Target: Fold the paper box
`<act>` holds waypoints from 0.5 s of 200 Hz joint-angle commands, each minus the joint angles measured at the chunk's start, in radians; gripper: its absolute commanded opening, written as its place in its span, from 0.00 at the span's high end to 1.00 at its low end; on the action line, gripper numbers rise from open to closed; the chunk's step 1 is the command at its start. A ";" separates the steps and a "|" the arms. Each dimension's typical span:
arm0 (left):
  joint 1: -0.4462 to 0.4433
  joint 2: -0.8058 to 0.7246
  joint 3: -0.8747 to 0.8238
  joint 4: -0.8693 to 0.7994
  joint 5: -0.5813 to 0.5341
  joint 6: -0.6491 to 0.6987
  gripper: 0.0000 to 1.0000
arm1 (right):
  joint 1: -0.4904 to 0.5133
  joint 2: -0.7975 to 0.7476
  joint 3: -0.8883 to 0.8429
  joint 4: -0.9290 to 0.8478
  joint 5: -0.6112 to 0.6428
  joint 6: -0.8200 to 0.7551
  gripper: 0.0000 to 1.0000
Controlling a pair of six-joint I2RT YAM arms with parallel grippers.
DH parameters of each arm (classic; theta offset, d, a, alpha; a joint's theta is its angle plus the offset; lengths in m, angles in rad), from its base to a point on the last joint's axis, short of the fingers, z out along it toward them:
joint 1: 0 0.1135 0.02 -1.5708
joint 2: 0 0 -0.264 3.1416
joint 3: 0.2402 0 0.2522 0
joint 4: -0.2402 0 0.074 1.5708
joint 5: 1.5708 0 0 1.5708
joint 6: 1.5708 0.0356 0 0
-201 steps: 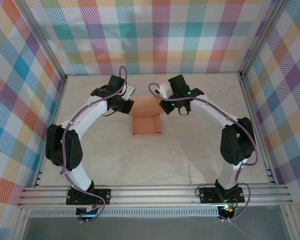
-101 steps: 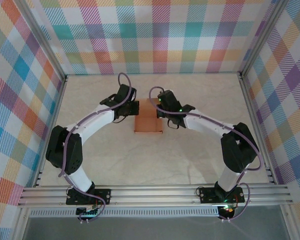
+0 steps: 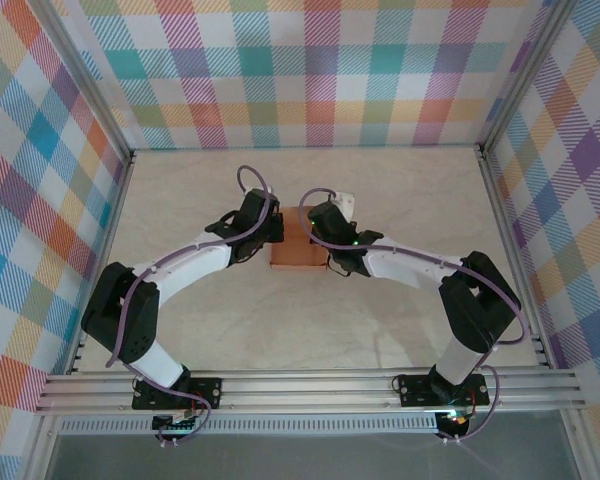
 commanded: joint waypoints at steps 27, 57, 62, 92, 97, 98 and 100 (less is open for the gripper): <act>-0.024 -0.071 -0.080 0.125 -0.058 -0.060 1.00 | 0.035 -0.027 -0.067 0.029 0.092 0.124 1.00; -0.032 -0.099 -0.140 0.166 -0.068 -0.071 1.00 | 0.068 -0.019 -0.131 0.106 0.108 0.123 1.00; -0.034 -0.102 -0.148 0.172 -0.069 -0.070 1.00 | 0.074 -0.018 -0.145 0.128 0.108 0.114 1.00; -0.051 -0.121 -0.223 0.230 -0.090 -0.070 1.00 | 0.097 -0.011 -0.221 0.189 0.152 0.118 1.00; -0.055 -0.125 -0.237 0.240 -0.095 -0.071 1.00 | 0.103 -0.011 -0.236 0.210 0.155 0.113 1.00; -0.056 -0.126 -0.239 0.242 -0.096 -0.070 1.00 | 0.104 -0.011 -0.239 0.215 0.155 0.110 1.00; -0.058 -0.128 -0.244 0.247 -0.098 -0.070 1.00 | 0.105 -0.011 -0.246 0.227 0.155 0.105 1.00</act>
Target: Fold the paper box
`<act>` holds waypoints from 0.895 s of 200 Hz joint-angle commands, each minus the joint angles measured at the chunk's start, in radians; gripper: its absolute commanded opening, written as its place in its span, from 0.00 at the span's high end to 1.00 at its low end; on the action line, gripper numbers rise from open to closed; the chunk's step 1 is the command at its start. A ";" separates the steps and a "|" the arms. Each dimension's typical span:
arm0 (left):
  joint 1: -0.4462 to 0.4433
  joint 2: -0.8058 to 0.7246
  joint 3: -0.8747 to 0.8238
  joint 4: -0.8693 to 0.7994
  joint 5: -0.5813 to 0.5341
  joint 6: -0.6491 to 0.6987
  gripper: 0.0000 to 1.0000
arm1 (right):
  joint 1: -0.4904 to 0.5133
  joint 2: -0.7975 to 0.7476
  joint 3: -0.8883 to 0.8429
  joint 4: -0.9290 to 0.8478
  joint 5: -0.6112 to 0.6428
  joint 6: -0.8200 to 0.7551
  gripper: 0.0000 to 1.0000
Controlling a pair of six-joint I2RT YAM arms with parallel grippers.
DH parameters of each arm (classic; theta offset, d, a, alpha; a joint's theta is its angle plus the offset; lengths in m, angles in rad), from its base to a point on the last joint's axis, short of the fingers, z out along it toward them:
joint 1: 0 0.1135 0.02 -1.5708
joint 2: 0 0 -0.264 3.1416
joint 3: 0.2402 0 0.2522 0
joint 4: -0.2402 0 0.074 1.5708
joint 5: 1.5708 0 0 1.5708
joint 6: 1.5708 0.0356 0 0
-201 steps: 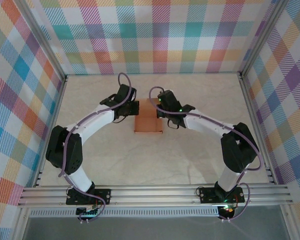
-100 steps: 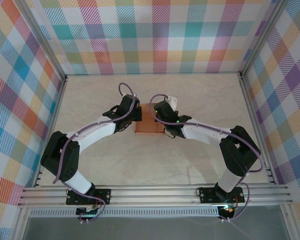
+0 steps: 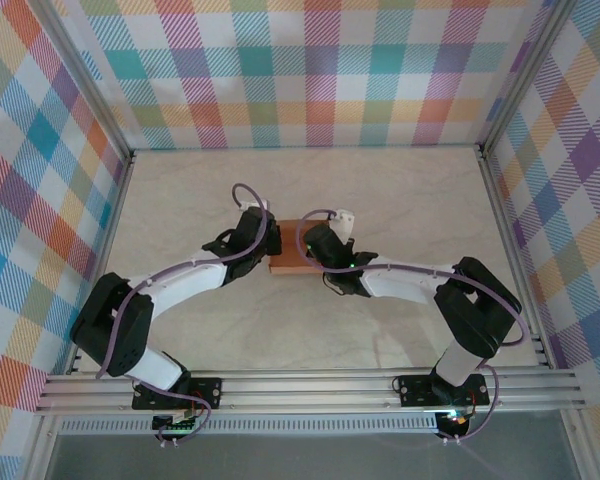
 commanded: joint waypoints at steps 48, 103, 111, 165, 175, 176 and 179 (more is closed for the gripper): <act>-0.057 -0.078 -0.157 0.164 -0.104 -0.026 1.00 | 0.053 0.010 -0.203 0.261 0.046 -0.139 1.00; -0.094 -0.101 -0.235 0.192 -0.186 -0.033 1.00 | 0.068 -0.007 -0.276 0.382 0.006 -0.197 1.00; -0.101 -0.103 -0.250 0.203 -0.203 -0.032 1.00 | 0.069 -0.012 -0.279 0.395 0.000 -0.209 1.00; -0.133 -0.102 -0.344 0.280 -0.300 -0.008 1.00 | 0.078 -0.001 -0.340 0.552 -0.078 -0.254 0.86; -0.136 -0.104 -0.352 0.283 -0.313 -0.008 1.00 | 0.082 -0.015 -0.353 0.562 -0.080 -0.260 0.80; -0.138 -0.104 -0.352 0.283 -0.314 -0.008 1.00 | 0.082 -0.017 -0.355 0.563 -0.080 -0.261 0.79; -0.139 -0.103 -0.355 0.285 -0.318 -0.008 1.00 | 0.083 -0.022 -0.360 0.567 -0.080 -0.261 0.76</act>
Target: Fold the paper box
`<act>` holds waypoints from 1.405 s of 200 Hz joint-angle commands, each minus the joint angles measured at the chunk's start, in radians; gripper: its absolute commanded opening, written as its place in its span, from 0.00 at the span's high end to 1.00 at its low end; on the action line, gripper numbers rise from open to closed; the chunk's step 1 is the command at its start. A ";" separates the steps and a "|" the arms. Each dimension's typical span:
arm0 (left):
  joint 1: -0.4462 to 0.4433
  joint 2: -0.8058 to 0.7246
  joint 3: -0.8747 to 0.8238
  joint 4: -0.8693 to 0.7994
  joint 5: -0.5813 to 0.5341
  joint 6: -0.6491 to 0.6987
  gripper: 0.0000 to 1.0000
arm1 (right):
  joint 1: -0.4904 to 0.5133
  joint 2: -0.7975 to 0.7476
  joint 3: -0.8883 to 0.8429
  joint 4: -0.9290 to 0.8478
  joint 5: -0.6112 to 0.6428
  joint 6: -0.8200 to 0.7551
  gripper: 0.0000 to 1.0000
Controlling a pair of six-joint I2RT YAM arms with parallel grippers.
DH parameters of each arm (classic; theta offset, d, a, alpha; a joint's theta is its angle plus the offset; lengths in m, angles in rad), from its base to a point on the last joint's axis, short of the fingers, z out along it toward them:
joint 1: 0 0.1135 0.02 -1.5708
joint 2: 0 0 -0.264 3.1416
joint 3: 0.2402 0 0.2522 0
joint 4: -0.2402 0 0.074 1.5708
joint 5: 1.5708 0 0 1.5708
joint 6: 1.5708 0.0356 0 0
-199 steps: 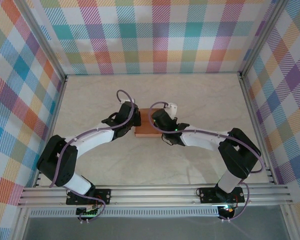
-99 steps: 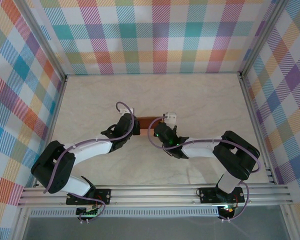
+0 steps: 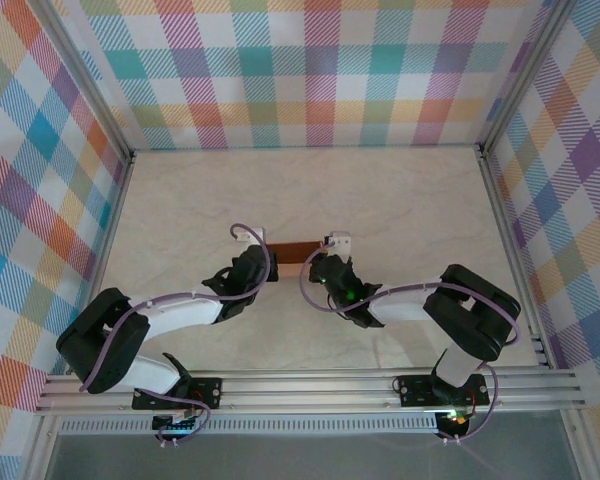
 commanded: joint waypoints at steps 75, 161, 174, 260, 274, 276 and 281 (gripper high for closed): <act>-0.027 0.033 -0.048 -0.002 -0.120 0.008 1.00 | 0.014 -0.276 -0.190 -0.048 -0.126 -0.099 0.13; -0.046 0.003 -0.068 0.026 -0.128 0.065 1.00 | -0.080 -0.526 0.080 -0.547 -0.259 0.069 0.13; -0.050 -0.001 -0.076 0.033 -0.131 0.066 0.99 | -0.132 -0.454 0.189 -0.690 -0.298 0.158 0.13; -0.100 -0.091 -0.117 -0.007 -0.177 0.057 0.72 | -0.266 0.002 0.491 -0.845 -0.558 0.251 0.16; -0.109 -0.131 -0.133 -0.033 -0.185 0.045 0.65 | -0.266 0.027 0.478 -0.833 -0.568 0.258 0.16; -0.111 -0.139 -0.134 -0.039 -0.185 0.041 0.64 | -0.266 0.030 0.476 -0.831 -0.569 0.259 0.16; -0.115 -0.156 -0.140 -0.053 -0.188 0.034 0.61 | -0.265 0.036 0.471 -0.825 -0.569 0.262 0.16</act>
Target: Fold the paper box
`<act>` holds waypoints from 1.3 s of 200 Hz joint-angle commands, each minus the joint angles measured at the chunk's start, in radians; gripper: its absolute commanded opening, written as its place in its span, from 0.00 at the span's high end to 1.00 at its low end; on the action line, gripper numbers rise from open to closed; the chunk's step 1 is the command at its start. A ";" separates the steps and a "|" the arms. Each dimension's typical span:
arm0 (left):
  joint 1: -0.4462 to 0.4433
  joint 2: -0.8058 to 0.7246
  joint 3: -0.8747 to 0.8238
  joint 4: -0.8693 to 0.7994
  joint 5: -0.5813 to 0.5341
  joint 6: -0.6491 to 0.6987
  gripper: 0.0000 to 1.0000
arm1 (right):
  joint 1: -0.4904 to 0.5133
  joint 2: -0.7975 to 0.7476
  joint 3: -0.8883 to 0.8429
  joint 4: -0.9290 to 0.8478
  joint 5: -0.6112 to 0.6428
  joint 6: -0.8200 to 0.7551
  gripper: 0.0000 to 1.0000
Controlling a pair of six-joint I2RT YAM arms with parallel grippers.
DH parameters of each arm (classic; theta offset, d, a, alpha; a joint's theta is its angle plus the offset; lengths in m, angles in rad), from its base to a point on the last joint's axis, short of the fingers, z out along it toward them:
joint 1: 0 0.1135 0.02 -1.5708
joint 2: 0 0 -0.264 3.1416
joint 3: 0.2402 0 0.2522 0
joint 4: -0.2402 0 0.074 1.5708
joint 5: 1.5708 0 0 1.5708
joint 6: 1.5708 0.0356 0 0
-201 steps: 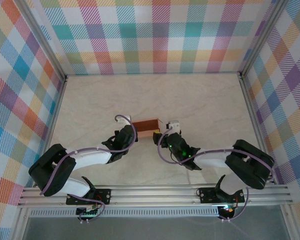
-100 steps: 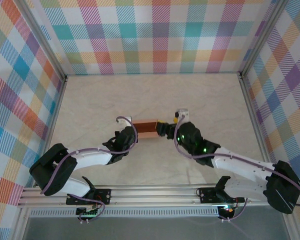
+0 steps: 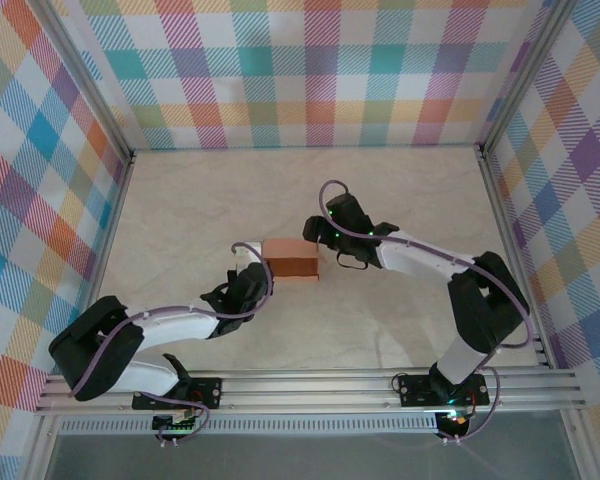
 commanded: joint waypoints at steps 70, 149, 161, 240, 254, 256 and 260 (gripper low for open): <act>-0.082 -0.553 -0.136 -0.373 0.090 -0.046 0.27 | 0.009 0.075 -0.036 0.026 -0.048 0.031 0.17; 0.047 -0.544 0.117 -0.644 0.267 -0.084 0.01 | 0.008 0.114 -0.116 0.099 -0.077 -0.006 0.41; 0.120 -0.456 0.150 -0.617 0.371 -0.117 0.03 | 0.009 0.116 -0.122 0.102 -0.080 -0.012 0.45; 0.397 0.096 0.327 -0.470 0.852 -0.185 0.32 | 0.007 0.113 -0.140 0.118 -0.093 -0.026 0.58; 0.409 0.150 0.343 -0.439 0.883 -0.183 0.39 | 0.006 0.105 -0.142 0.128 -0.107 -0.033 0.56; 0.411 0.156 0.345 -0.434 0.890 -0.184 0.41 | 0.007 0.105 -0.142 0.129 -0.109 -0.035 0.56; 0.413 0.170 0.345 -0.426 0.899 -0.184 0.43 | 0.008 0.102 -0.141 0.130 -0.115 -0.036 0.55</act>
